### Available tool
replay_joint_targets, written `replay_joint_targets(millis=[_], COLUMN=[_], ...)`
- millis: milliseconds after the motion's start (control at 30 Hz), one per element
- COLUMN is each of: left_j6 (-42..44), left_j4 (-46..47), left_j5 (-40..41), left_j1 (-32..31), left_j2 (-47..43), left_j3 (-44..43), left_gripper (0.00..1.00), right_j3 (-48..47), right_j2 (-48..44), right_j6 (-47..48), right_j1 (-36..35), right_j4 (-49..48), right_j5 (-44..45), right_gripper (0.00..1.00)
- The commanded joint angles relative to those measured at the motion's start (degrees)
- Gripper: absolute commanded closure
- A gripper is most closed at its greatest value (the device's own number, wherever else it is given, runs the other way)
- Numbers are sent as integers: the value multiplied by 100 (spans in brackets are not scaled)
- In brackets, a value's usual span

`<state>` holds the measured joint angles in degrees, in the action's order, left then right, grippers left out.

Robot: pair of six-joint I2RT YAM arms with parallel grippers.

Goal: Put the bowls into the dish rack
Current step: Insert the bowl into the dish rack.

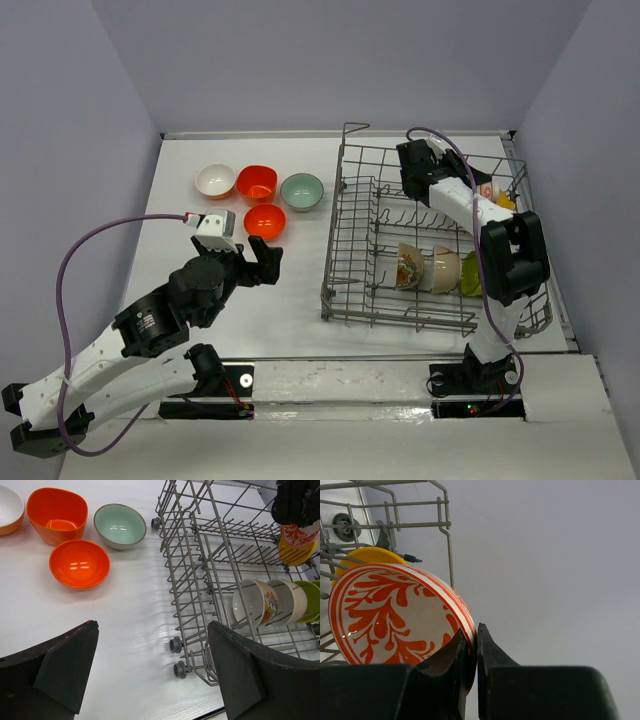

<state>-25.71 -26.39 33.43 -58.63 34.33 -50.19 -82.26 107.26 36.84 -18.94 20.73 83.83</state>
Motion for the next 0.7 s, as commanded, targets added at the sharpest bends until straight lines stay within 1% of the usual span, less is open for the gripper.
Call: replay_joint_targets(millis=[0, 667], left_j6=[119, 146], left_j4=[187, 205], left_j5=[14, -47], left_j1=[36, 36], left_j2=[4, -5], left_j3=[45, 62], left_gripper=[1, 1], right_j3=[-9, 263], right_j2=[-250, 101], right_j6=[60, 60], right_j1=[-40, -40], right_j4=[-78, -87], right_j5=[1707, 1707], right_gripper=[99, 99])
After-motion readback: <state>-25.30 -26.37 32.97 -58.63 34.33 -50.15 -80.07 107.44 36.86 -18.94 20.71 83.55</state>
